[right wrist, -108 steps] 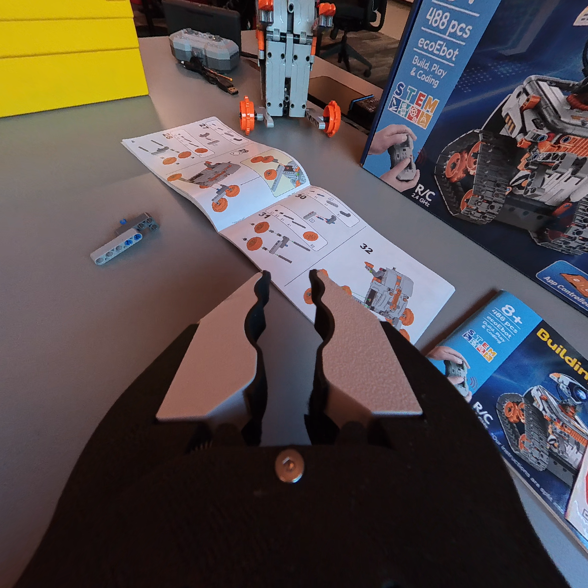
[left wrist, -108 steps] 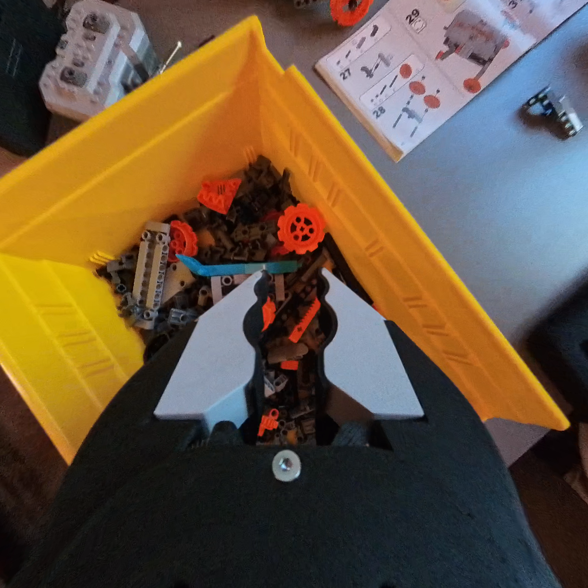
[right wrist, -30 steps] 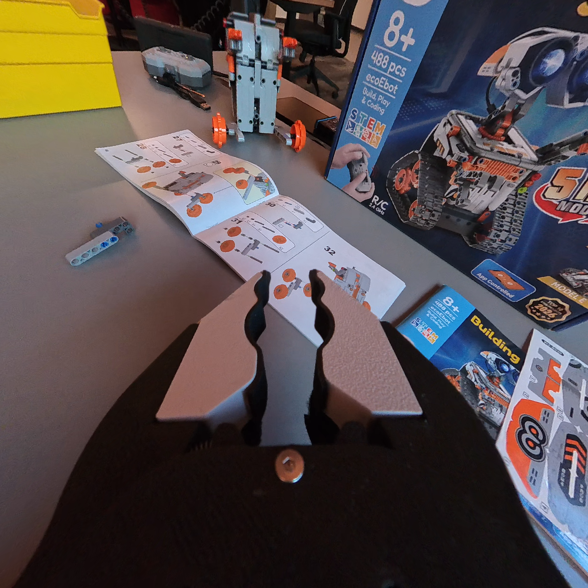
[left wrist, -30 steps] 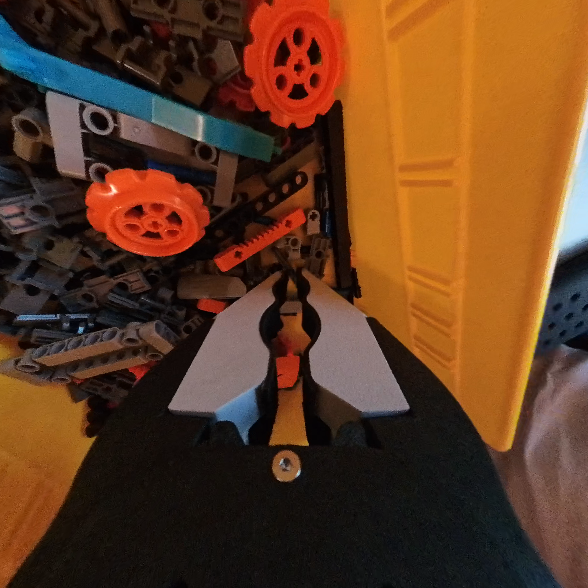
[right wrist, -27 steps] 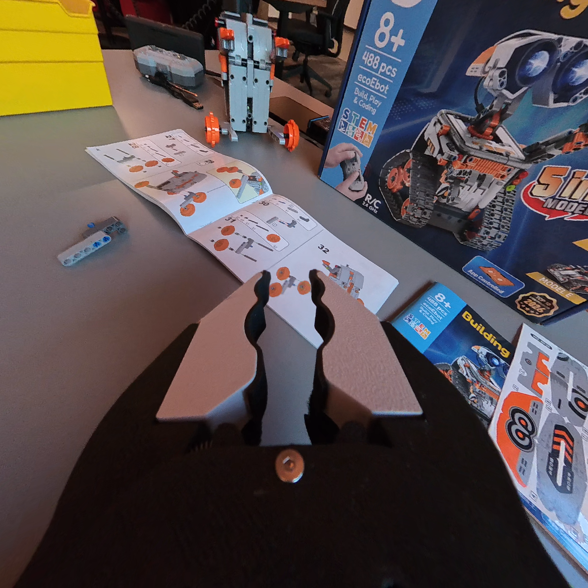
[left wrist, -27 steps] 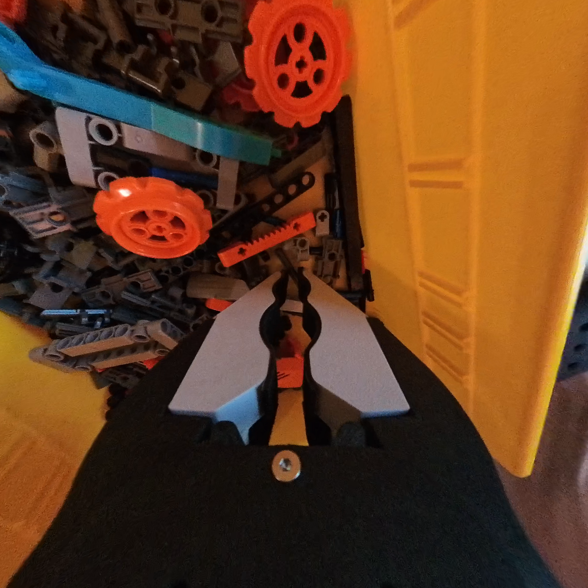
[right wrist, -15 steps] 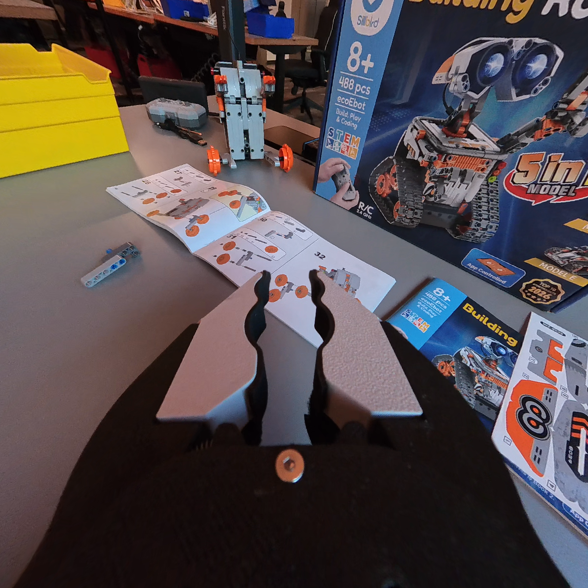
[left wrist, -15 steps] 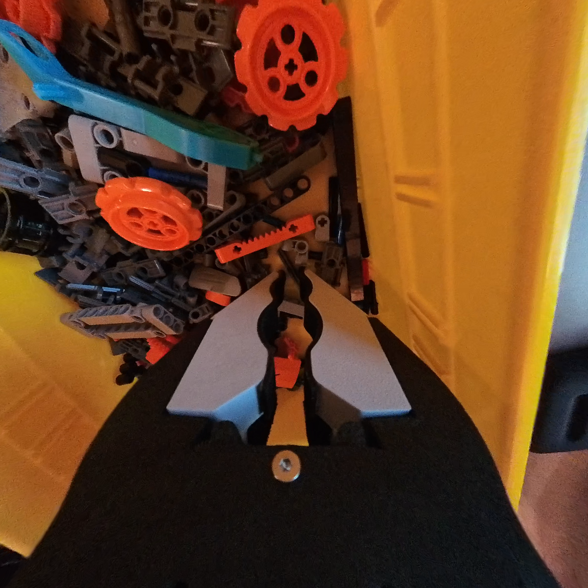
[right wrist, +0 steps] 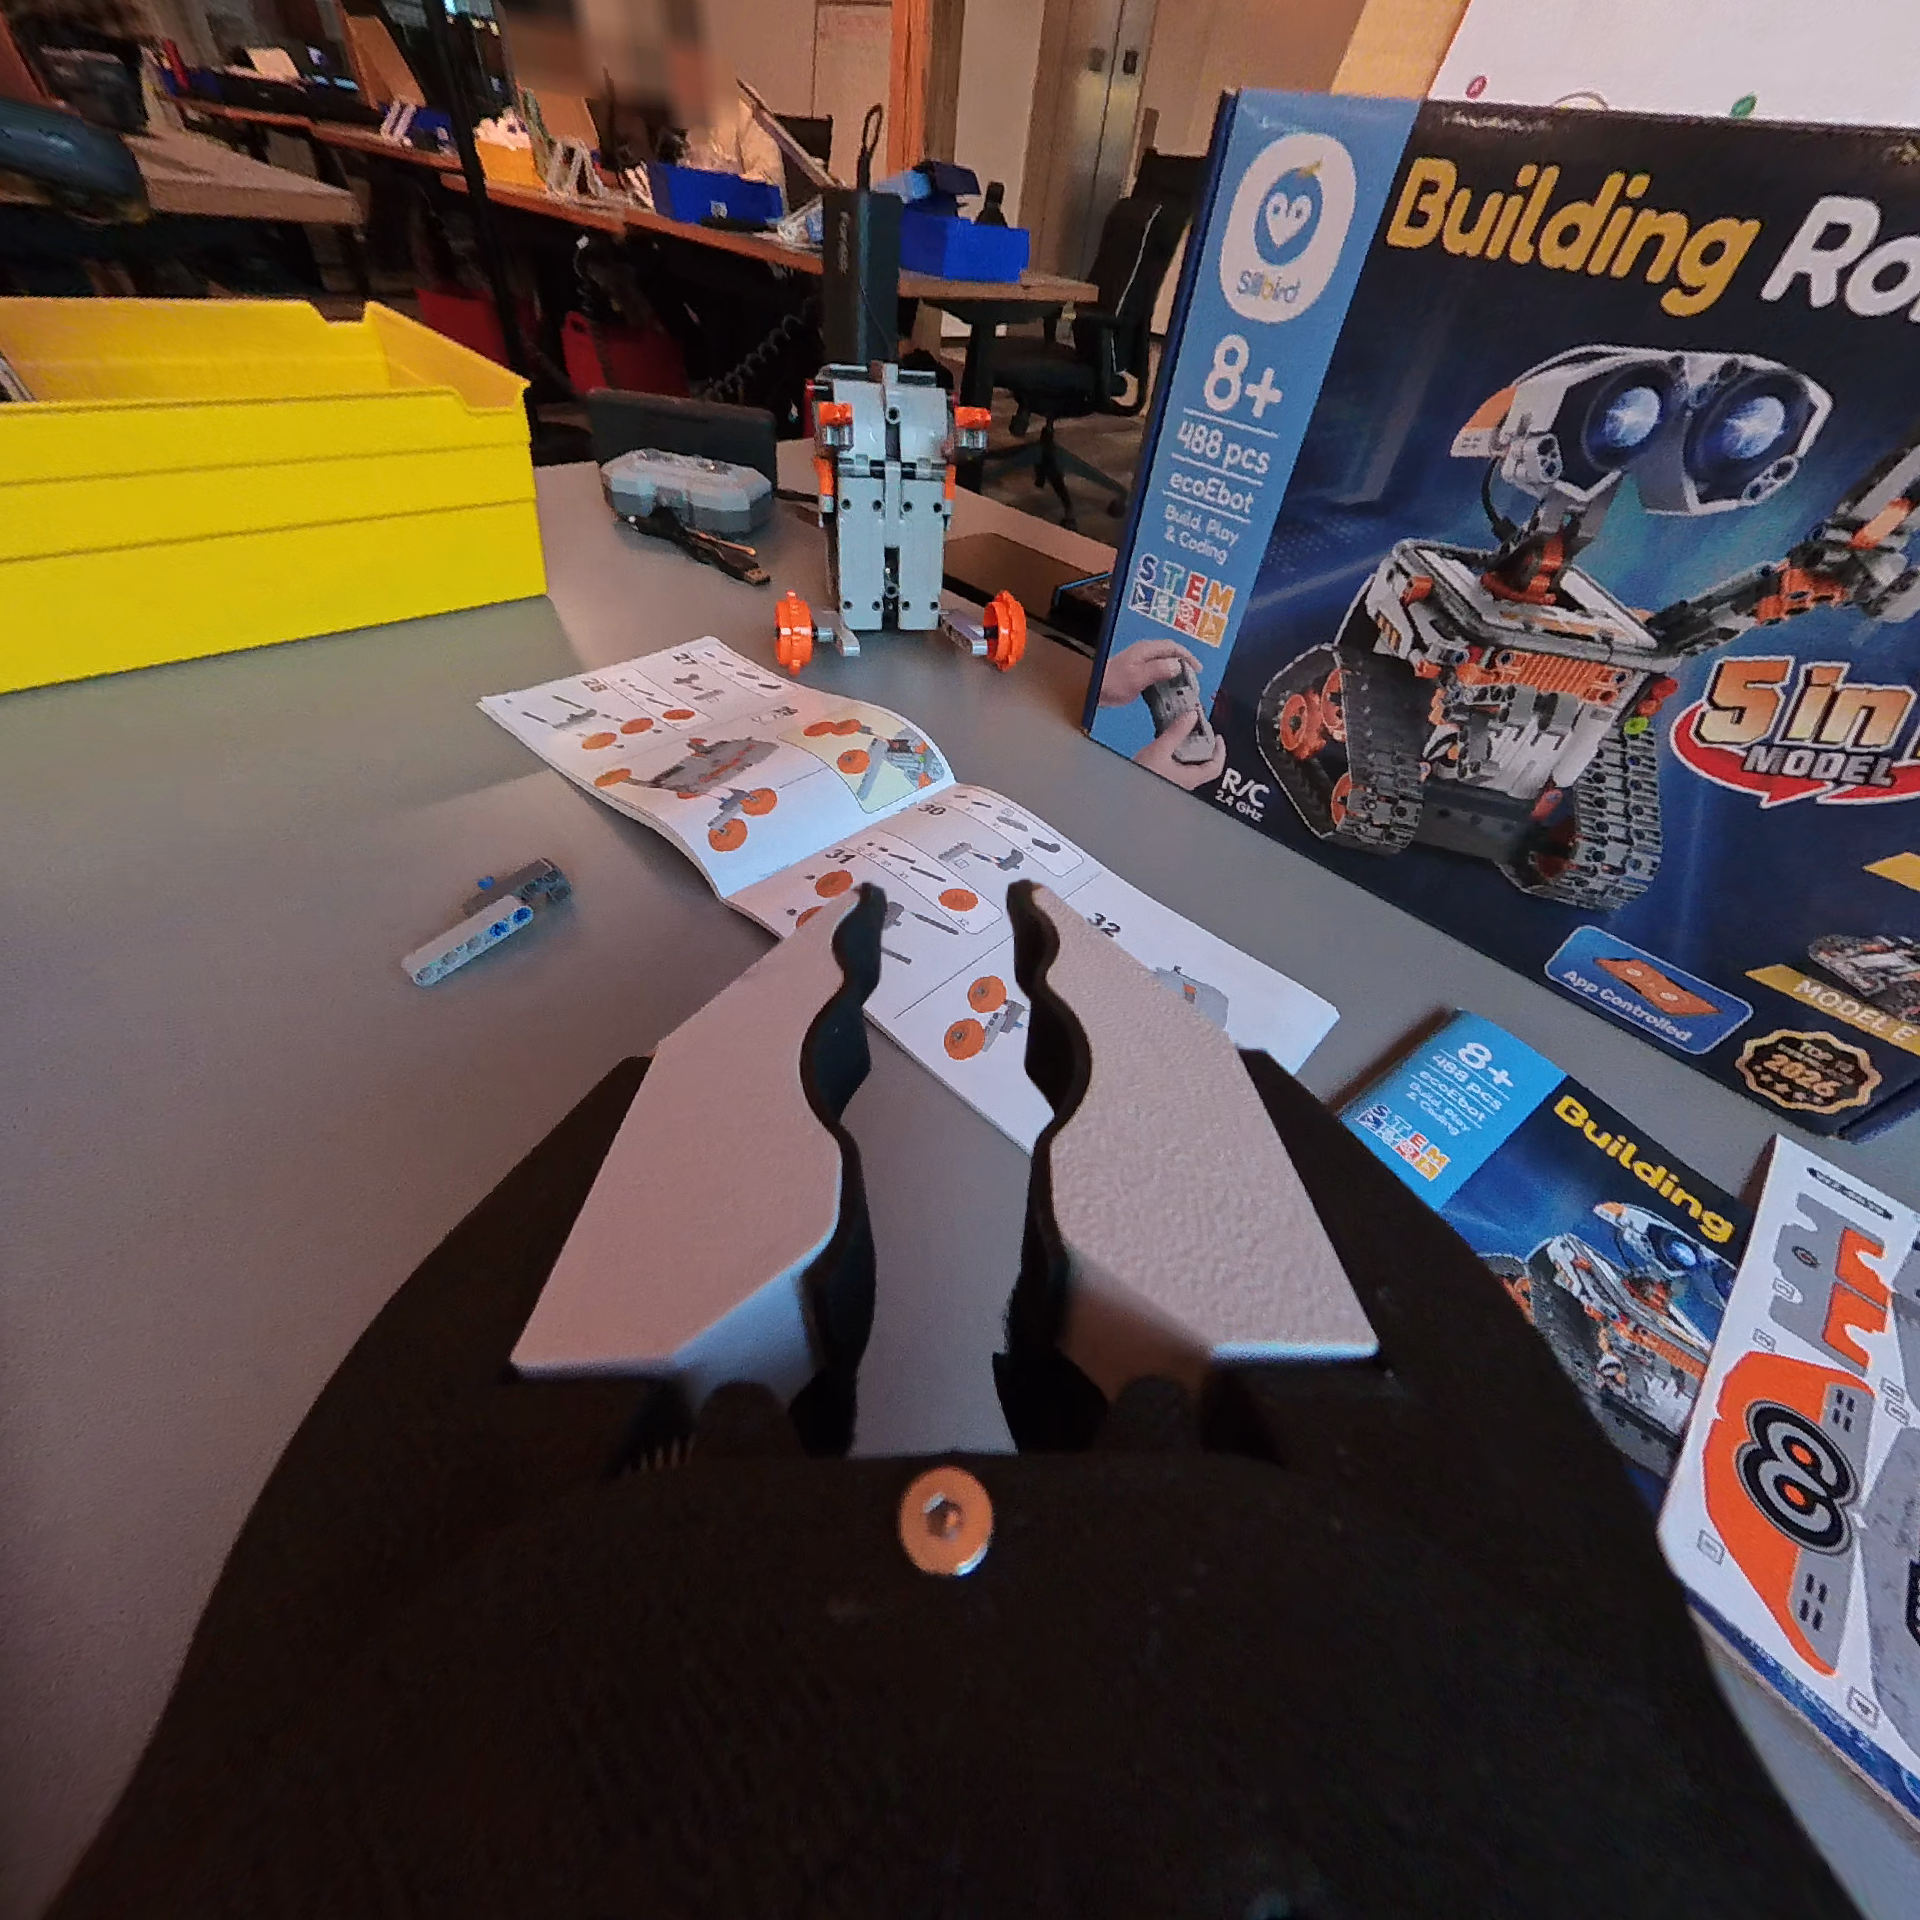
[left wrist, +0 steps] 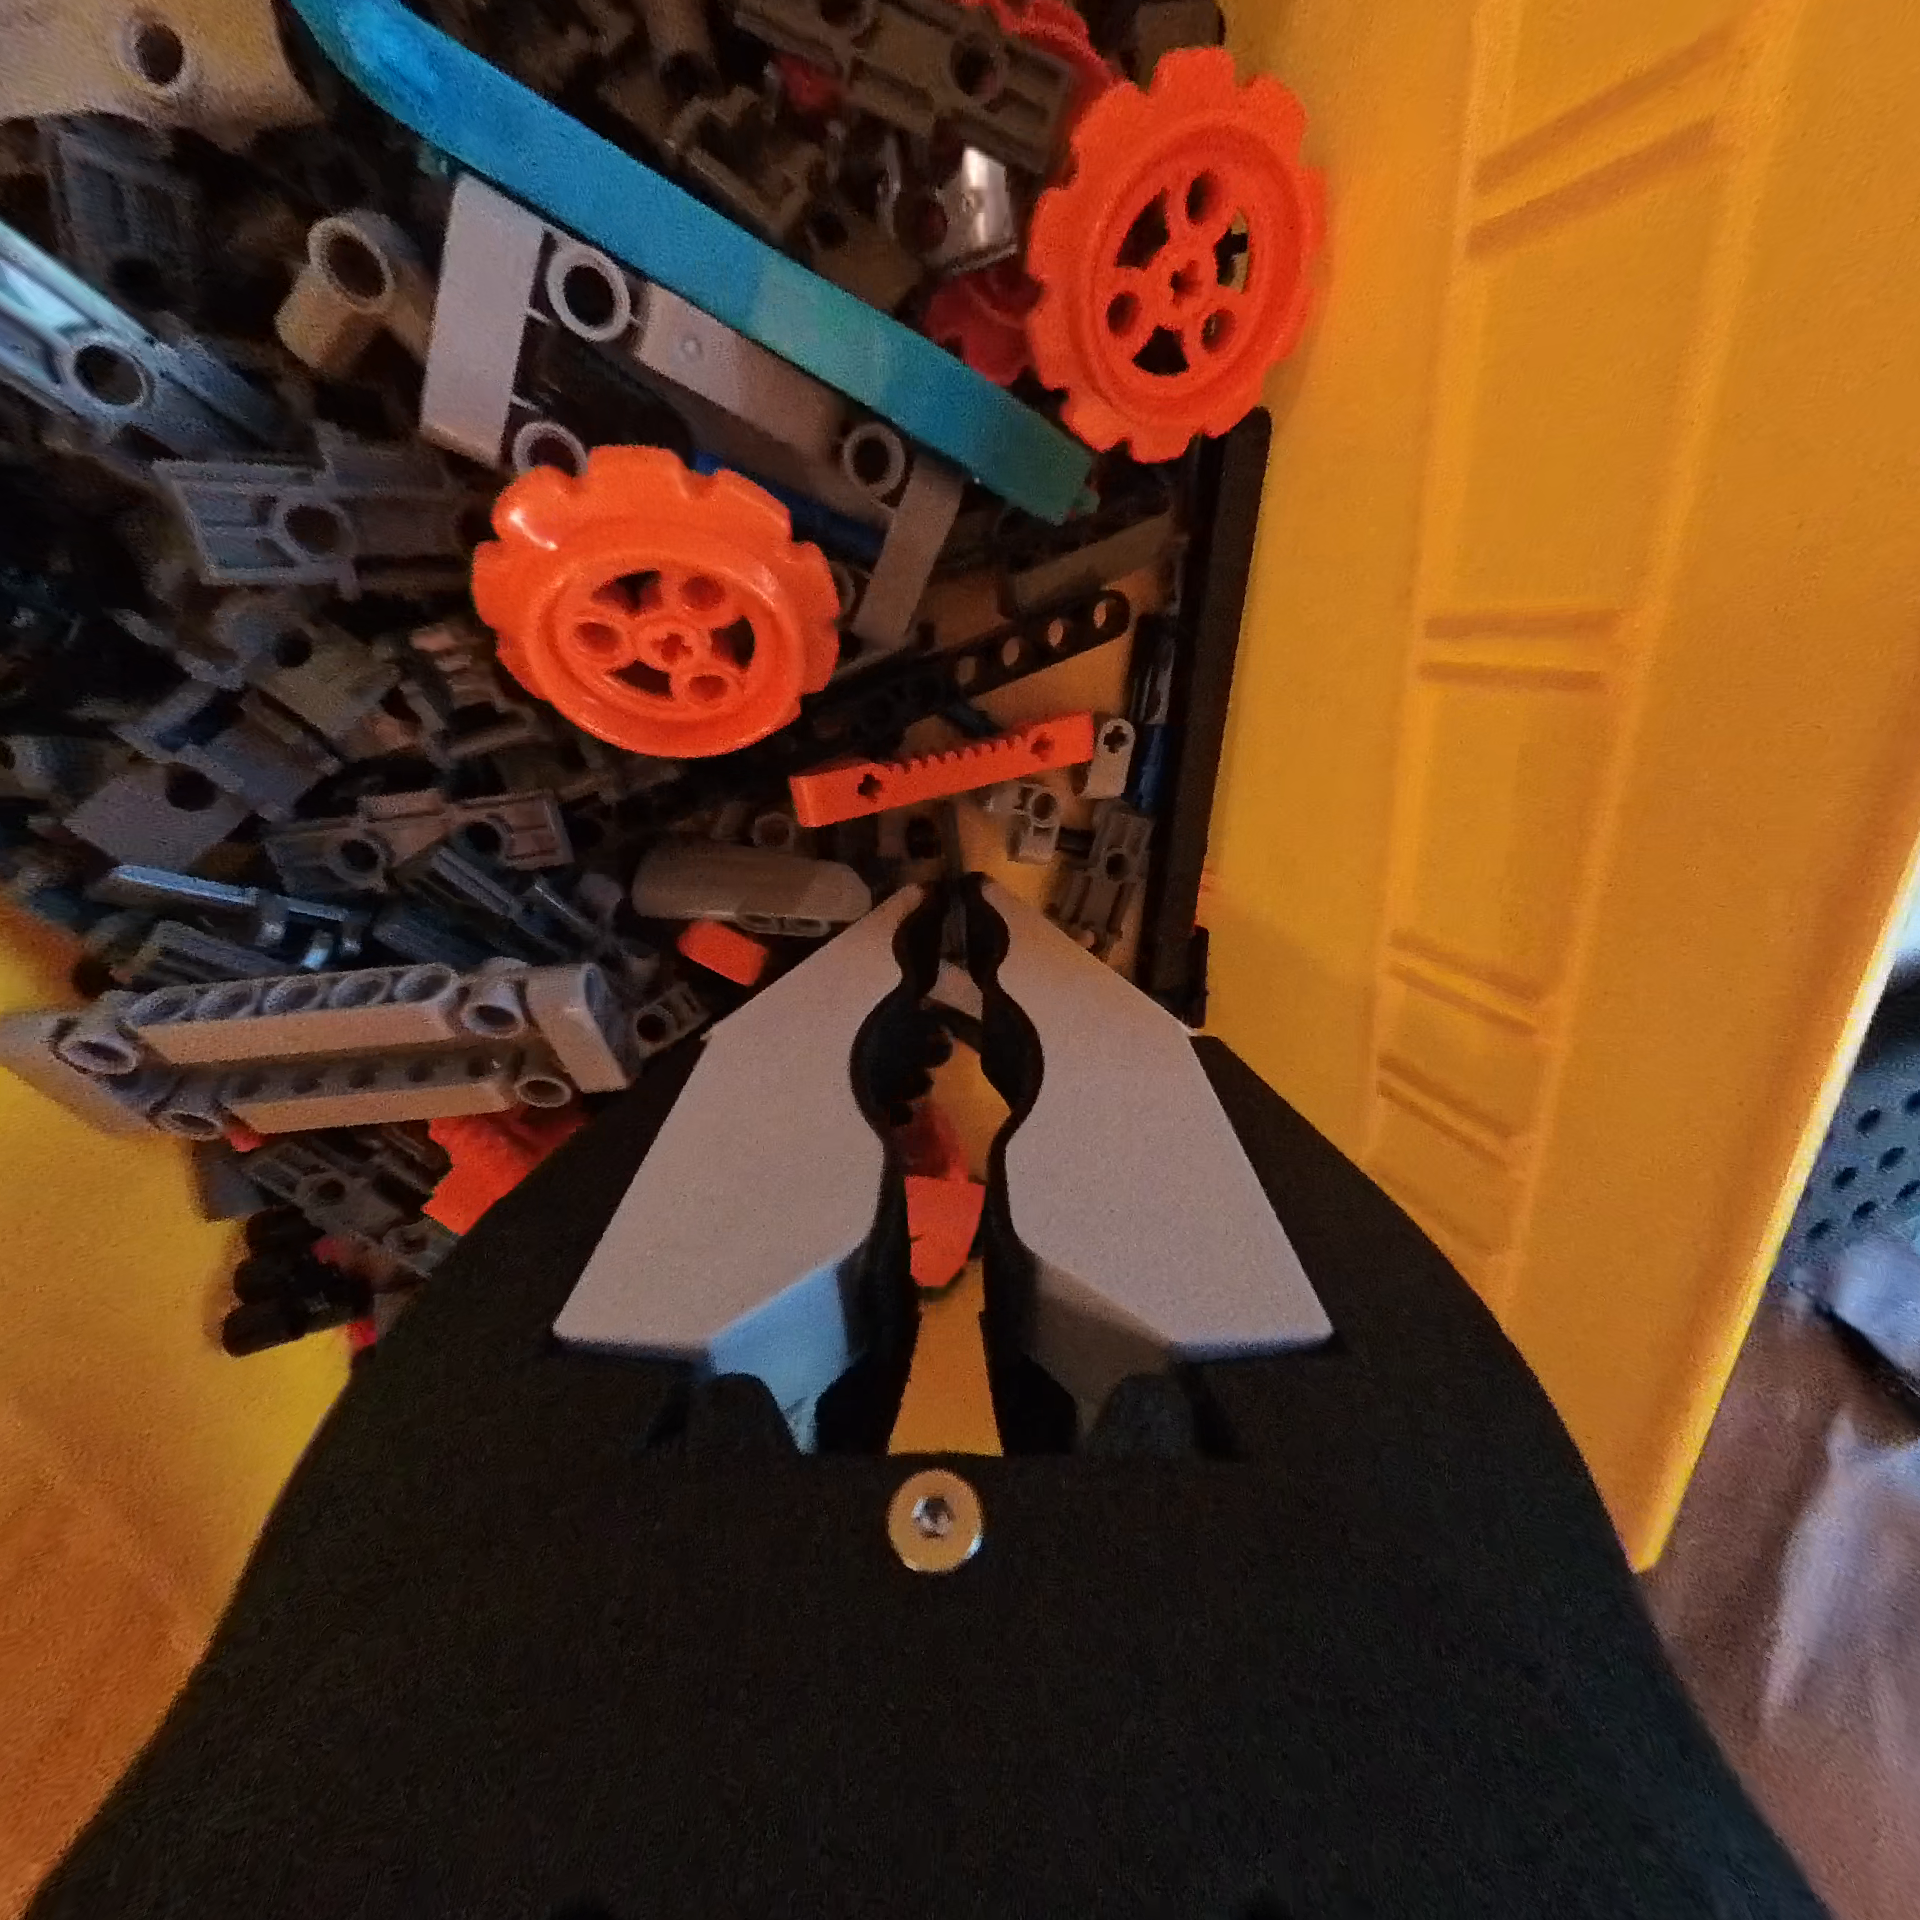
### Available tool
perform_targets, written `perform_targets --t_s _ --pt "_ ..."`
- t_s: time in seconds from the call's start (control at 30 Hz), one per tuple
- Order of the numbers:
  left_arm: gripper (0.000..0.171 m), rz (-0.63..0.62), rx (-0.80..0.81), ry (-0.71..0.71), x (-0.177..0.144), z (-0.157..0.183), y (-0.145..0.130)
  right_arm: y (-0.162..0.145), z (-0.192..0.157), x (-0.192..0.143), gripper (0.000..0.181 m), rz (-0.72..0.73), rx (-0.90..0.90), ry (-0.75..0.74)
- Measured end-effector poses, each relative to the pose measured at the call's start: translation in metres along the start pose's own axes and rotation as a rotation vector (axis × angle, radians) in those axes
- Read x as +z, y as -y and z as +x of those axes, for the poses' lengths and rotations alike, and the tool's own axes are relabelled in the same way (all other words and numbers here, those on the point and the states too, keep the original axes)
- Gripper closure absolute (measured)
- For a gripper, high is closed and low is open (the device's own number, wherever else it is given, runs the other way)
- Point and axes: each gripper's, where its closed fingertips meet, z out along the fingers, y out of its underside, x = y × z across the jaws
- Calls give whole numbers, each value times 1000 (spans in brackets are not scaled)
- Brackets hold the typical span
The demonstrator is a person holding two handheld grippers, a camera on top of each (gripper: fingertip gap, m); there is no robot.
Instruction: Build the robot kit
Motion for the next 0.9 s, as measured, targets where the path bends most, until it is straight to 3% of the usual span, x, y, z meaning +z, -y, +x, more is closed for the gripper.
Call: perform_targets --t_s 0.3,0.43,0.53,0.63,0.7,0.8,0.9 --pt "171 66 92 -158 -18 19 3 10 2 -11 158 -14 27 -101" --pt "171 176 89 -319 -51 34 -12 20 -20 -9 158 -13 47 -63" --pt "171 280 98 -530 -93 69 -23 25 -48 -7 158 -14 -4 -16" --pt "171 306 253 -607 -109 127 -33 27 -68 -9 158 9 -18 18" --pt "171 274 405 -569 -95 172 -36 20 -70 -11 158 5 -2 27" --pt "171 112 574 -495 -46 230 -35 -1 -65 -14 158 -42 12 28" --pt "171 -46 701 -276 18 242 -14 -17 -63 -18 158 -87 -25 33"
